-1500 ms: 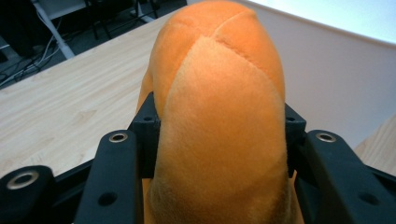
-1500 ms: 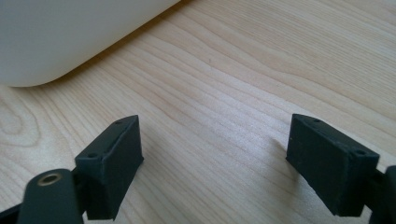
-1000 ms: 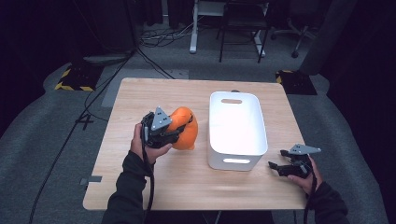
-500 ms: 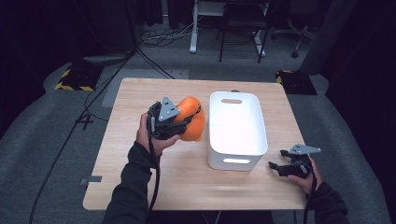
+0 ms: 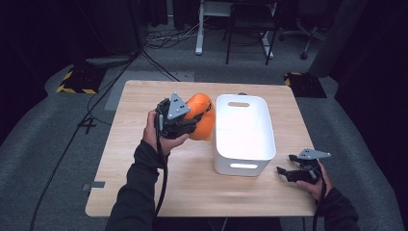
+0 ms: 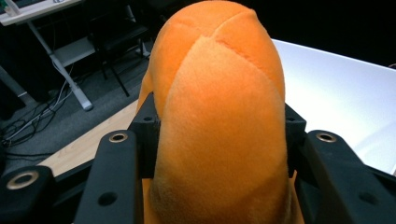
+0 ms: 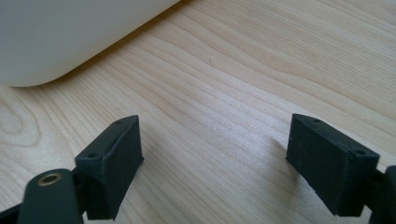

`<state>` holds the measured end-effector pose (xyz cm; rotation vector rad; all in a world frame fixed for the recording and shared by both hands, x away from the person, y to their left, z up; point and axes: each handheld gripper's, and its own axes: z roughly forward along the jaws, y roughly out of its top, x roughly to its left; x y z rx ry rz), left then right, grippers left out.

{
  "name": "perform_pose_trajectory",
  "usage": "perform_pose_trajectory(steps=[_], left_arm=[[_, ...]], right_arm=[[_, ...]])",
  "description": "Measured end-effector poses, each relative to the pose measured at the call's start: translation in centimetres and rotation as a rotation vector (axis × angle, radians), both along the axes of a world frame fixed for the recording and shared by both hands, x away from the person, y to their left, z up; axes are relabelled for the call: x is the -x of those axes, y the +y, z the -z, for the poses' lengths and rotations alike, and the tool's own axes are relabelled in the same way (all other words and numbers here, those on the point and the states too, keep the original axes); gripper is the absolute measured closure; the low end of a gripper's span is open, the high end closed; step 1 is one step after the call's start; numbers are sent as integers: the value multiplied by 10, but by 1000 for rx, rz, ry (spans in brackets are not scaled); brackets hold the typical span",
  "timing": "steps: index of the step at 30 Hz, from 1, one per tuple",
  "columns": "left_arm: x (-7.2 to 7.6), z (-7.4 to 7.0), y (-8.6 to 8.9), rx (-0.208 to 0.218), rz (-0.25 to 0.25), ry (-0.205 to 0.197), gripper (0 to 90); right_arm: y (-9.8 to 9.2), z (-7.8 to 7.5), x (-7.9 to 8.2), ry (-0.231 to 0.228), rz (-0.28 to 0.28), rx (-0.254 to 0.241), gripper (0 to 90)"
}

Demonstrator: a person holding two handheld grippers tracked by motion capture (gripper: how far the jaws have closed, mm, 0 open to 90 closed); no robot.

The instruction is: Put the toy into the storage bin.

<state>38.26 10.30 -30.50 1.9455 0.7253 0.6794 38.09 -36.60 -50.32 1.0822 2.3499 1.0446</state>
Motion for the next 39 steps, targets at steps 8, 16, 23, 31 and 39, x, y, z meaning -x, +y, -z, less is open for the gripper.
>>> perform_pose_trajectory(steps=[8,16,23,31,39], left_arm=[[-1,-11,-14,9,27,-17,511],[-2,-19,-37,-1,73,-34,510],[-2,-23,-55,-10,112,-40,508],[-2,-21,-69,1,139,-43,507],[-4,-19,-80,-1,167,-35,507]], right_arm=[[0,0,0,0,0,0,182],[-1,0,0,-2,-8,4,182],[-1,0,0,-2,-12,5,182],[-1,0,0,-3,-13,5,182],[-1,0,0,-3,-13,5,182]])
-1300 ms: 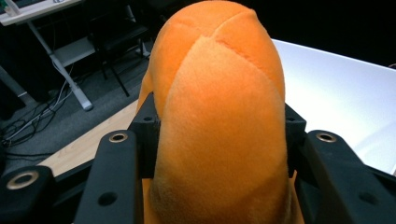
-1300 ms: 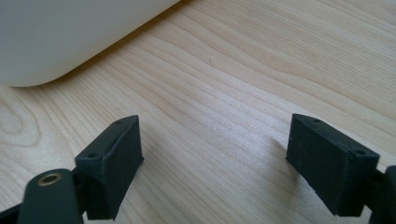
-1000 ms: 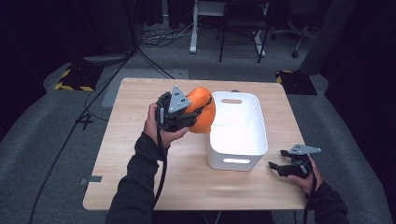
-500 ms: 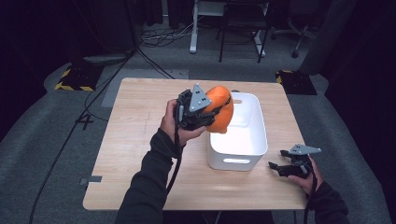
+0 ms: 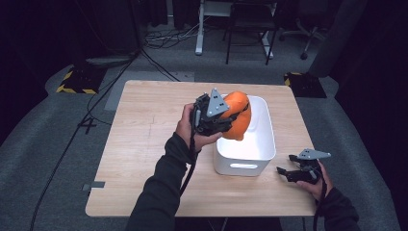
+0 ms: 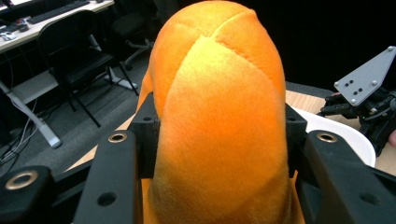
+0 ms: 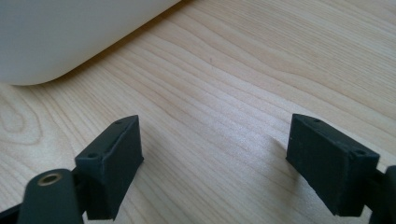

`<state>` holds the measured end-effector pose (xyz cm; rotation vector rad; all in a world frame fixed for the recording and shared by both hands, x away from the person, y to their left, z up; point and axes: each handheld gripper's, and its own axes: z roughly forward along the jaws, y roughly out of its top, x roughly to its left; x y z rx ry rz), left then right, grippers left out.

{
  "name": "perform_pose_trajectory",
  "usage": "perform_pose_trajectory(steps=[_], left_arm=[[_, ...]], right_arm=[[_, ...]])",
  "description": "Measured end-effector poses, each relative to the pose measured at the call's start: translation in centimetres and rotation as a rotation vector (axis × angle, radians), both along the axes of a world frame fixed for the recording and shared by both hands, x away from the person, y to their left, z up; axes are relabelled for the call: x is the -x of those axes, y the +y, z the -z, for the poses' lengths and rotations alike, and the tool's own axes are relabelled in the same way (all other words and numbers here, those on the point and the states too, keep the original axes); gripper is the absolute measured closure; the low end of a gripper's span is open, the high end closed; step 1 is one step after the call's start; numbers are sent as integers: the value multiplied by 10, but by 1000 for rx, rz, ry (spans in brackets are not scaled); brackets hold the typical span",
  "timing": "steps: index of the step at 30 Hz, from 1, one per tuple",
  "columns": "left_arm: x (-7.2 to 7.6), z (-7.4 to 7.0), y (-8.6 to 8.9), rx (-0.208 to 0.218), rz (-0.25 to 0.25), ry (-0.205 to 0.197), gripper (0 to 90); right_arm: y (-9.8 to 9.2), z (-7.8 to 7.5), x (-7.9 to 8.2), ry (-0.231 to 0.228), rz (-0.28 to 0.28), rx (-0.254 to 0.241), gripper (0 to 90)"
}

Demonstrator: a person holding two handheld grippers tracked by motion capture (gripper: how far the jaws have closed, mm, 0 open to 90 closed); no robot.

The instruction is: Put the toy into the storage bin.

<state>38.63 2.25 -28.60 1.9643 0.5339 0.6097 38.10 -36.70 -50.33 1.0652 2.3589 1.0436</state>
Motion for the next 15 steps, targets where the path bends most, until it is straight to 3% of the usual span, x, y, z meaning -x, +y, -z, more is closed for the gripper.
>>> perform_pose_trajectory(steps=[15], left_arm=[[-1,14,-22,-17,48,22,504]], right_arm=[[0,0,0,0,0,0,182]])
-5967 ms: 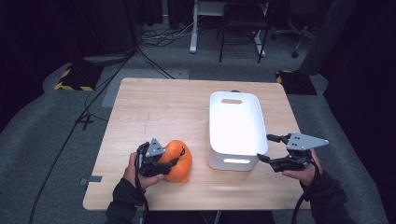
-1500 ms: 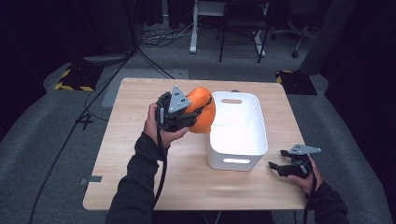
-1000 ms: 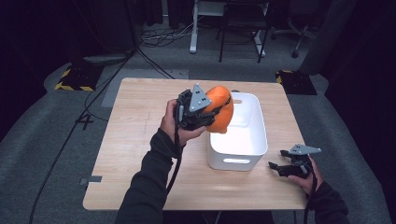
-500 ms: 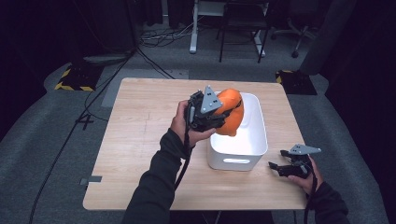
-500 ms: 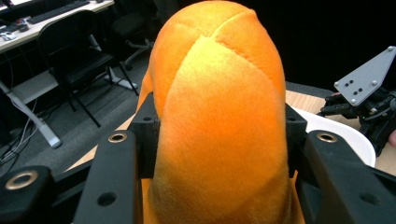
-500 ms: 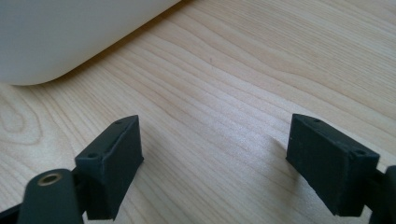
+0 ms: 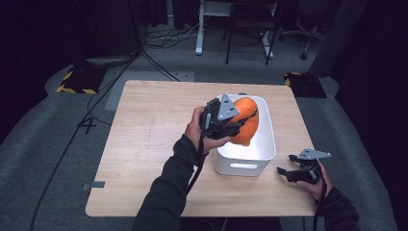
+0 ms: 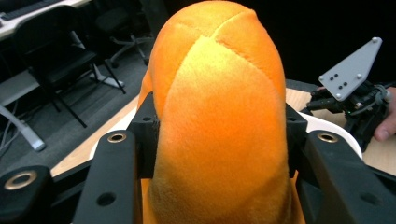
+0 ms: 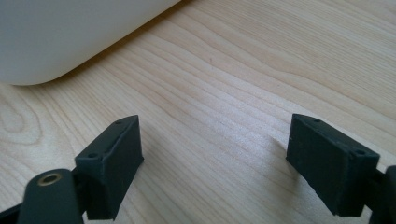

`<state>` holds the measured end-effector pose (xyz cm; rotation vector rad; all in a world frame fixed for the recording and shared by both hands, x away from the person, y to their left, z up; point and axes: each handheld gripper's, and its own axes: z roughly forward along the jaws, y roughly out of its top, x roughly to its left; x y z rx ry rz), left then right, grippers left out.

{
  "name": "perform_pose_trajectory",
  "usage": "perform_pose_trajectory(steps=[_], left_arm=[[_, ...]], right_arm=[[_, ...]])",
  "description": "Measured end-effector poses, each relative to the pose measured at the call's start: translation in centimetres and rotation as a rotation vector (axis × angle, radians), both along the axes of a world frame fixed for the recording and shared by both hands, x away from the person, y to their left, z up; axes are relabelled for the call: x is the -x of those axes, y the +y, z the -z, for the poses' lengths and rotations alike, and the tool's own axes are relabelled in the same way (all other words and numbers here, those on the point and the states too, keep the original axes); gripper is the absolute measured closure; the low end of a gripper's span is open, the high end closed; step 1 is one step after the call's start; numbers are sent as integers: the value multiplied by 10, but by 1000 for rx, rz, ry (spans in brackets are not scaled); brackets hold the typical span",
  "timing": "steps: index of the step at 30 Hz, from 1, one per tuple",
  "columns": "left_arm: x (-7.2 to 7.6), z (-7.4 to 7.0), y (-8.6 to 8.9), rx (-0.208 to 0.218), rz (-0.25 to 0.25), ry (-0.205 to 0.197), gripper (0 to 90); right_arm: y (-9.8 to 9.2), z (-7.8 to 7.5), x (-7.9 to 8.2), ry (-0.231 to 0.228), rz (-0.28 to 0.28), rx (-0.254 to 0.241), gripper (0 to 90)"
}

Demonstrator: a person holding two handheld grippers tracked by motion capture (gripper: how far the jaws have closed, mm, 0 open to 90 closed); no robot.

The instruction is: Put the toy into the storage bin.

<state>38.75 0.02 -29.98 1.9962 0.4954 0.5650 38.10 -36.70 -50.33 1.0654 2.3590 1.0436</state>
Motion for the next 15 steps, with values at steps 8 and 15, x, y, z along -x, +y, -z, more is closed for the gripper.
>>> perform_pose_trajectory(steps=[8,15], left_arm=[[0,10,-8,-15,13,20,501],[2,23,-13,-59,14,38,497]], right_arm=[[0,0,0,-1,0,1,182],[0,0,0,0,0,0,182]])
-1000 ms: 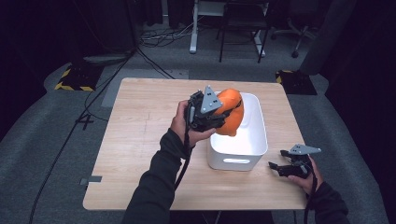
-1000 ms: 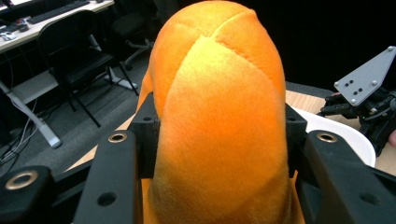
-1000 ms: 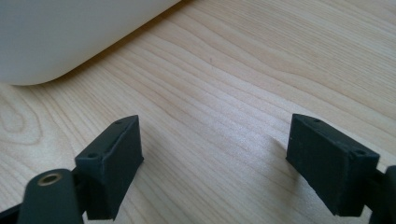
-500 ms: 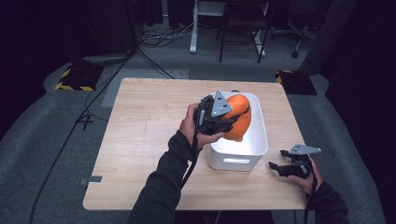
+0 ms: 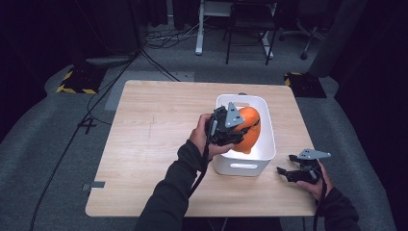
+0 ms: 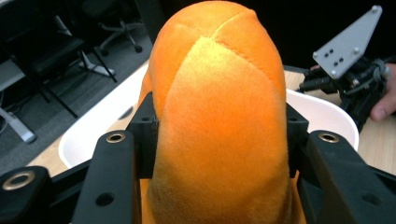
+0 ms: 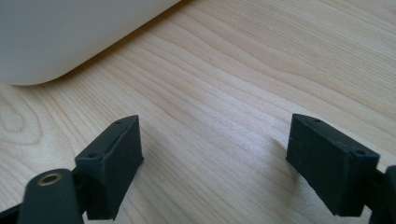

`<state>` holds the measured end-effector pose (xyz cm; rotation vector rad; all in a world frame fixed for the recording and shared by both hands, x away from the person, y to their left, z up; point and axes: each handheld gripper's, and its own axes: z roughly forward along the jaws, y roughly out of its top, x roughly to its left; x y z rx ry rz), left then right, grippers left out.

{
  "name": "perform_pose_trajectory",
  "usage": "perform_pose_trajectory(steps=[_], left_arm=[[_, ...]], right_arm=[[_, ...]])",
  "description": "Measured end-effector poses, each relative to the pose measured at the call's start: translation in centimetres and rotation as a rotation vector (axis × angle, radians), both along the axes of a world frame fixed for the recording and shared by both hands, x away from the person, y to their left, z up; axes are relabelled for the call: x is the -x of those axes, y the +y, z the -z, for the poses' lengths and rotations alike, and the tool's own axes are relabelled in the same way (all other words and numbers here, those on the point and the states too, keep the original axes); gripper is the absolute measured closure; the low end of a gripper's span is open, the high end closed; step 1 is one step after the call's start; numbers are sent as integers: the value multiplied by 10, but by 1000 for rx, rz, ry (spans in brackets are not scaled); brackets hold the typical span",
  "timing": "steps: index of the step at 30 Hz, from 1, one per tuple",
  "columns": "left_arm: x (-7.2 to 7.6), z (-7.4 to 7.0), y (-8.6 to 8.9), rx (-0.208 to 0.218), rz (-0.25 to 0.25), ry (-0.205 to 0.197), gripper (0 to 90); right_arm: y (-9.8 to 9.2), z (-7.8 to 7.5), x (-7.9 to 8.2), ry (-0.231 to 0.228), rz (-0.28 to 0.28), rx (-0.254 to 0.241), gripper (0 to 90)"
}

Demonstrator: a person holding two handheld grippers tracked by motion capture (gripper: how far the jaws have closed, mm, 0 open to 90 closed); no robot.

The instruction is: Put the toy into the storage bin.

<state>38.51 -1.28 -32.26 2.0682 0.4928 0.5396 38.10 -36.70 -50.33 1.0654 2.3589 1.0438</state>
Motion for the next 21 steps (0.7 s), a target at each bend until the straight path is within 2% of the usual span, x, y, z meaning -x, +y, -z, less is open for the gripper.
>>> perform_pose_trajectory(steps=[12,15,21], left_arm=[[1,17,-4,-31,-2,36,485],[1,21,-6,-33,-2,60,475],[0,25,-8,-52,3,78,467]], right_arm=[[0,0,0,0,0,0,182],[0,0,0,0,0,0,182],[0,0,0,0,0,0,182]])
